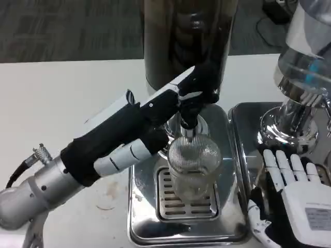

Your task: Grasp the cup under the faucet to collect the drink, then remove the cup.

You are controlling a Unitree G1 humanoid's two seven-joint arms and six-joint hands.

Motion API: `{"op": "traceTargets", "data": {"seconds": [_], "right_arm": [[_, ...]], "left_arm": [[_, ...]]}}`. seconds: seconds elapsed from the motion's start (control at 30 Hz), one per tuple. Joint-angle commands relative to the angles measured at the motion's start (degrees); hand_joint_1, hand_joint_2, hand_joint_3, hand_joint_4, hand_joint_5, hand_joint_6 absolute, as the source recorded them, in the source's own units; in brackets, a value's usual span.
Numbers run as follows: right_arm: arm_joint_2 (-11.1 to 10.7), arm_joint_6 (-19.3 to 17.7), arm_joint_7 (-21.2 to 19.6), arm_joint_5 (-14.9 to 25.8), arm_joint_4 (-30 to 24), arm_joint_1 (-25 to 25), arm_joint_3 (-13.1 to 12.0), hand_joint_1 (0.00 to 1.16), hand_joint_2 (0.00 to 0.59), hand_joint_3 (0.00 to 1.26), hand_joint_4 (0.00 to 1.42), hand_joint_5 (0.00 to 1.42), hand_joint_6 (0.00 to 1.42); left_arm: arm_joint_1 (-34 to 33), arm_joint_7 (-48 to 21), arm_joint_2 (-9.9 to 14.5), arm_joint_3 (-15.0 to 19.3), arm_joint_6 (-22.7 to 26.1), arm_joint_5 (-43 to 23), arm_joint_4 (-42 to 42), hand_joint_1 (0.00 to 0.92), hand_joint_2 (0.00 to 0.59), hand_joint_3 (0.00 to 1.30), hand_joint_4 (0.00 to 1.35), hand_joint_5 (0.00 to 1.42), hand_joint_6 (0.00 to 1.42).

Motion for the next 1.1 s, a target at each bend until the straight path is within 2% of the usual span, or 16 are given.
{"op": "traceTargets", "data": {"seconds": [0.03, 0.37, 0.57, 0.93, 0.97, 1.07, 1.1], "right_arm": [[0.0, 0.4, -0.6, -0.4, 0.6, -0.4, -0.1, 0.11, 0.539, 0.00, 0.00, 0.00, 0.00], [0.1, 0.1, -0.4, 0.6, 1.4, -1.2, 0.0, 0.13, 0.542, 0.00, 0.00, 0.00, 0.00], [0.2, -0.1, -0.8, 1.6, 1.9, -1.4, -0.4, 0.23, 0.521, 0.00, 0.00, 0.00, 0.00], [0.3, 0.0, -0.9, 2.8, 1.4, -1.1, -0.9, 0.25, 0.520, 0.00, 0.00, 0.00, 0.00], [0.5, -0.1, -0.7, 3.5, 1.2, -1.1, -1.2, 0.25, 0.519, 0.00, 0.00, 0.00, 0.00], [2.2, -4.8, -2.0, 13.2, 0.9, -0.3, -4.2, 0.25, 0.516, 0.00, 0.00, 0.00, 0.00], [2.2, -6.6, -2.5, 15.3, 1.0, -0.3, -4.8, 0.25, 0.514, 0.00, 0.00, 0.00, 0.00]], "left_arm": [[-0.5, -1.8, 1.8, -0.3, -1.5, 3.1, -1.9, 0.000, 0.215, 0.03, 0.00, 0.13, 0.05], [-0.9, -1.9, 3.7, -1.0, -3.0, 5.4, -2.7, 0.000, 0.223, 0.05, 0.00, 0.10, 0.02], [-0.8, -1.9, 4.0, -1.3, -2.8, 5.5, -2.8, 0.000, 0.216, 0.08, 0.00, 0.09, 0.01], [-1.0, -1.8, 4.3, -1.8, -2.2, 5.6, -2.9, 0.000, 0.215, 0.09, 0.00, 0.08, 0.00], [-1.0, -1.7, 4.3, -1.9, -2.1, 5.6, -3.0, 0.000, 0.216, 0.09, 0.00, 0.08, 0.00], [-0.7, -1.4, 4.2, -1.8, -2.0, 5.8, -3.1, 0.000, 0.216, 0.09, 0.00, 0.08, 0.00], [-0.7, -1.3, 4.3, -1.7, -2.0, 5.9, -3.2, 0.000, 0.216, 0.09, 0.00, 0.07, 0.00]]}}
